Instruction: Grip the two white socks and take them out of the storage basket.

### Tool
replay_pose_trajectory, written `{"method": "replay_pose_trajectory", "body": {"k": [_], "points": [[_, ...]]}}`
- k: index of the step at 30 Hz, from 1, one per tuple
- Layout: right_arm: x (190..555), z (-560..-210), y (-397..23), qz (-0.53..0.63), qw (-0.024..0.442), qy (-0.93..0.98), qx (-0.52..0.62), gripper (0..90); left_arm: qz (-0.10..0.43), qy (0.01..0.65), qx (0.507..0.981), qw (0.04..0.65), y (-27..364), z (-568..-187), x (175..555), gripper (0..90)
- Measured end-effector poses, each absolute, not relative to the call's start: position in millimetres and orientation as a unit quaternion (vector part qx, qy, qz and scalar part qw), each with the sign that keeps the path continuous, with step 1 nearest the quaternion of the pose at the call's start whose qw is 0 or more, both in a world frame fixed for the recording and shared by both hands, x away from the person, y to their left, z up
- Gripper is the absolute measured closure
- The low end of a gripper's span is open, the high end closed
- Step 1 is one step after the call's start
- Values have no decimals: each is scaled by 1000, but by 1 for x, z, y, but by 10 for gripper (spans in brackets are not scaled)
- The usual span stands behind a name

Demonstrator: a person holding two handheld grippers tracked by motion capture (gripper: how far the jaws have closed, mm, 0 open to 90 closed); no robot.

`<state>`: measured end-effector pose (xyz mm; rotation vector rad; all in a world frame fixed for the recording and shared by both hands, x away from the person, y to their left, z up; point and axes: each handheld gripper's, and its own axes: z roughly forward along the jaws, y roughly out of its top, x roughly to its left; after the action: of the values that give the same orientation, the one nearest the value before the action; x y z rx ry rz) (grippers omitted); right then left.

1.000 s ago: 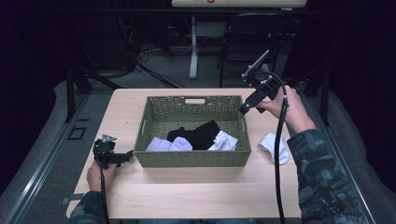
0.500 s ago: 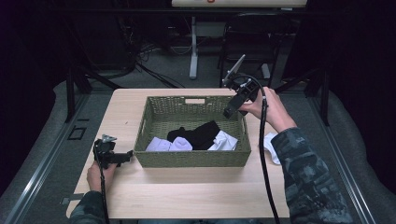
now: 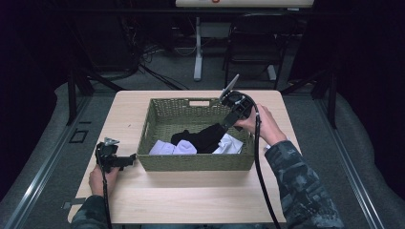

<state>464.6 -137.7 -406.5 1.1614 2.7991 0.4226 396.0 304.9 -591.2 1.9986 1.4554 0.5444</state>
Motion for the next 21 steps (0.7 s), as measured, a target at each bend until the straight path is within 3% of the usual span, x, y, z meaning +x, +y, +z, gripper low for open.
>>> {"method": "replay_pose_trajectory", "body": {"k": [14, 21], "points": [[461, -465, -139, 177, 39, 899, 398, 3, 205, 548, 753, 300, 305, -591, 396, 0], [462, -478, -134, 183, 38, 896, 404, 10, 205, 549, 753, 300, 305, -591, 396, 0]]}}
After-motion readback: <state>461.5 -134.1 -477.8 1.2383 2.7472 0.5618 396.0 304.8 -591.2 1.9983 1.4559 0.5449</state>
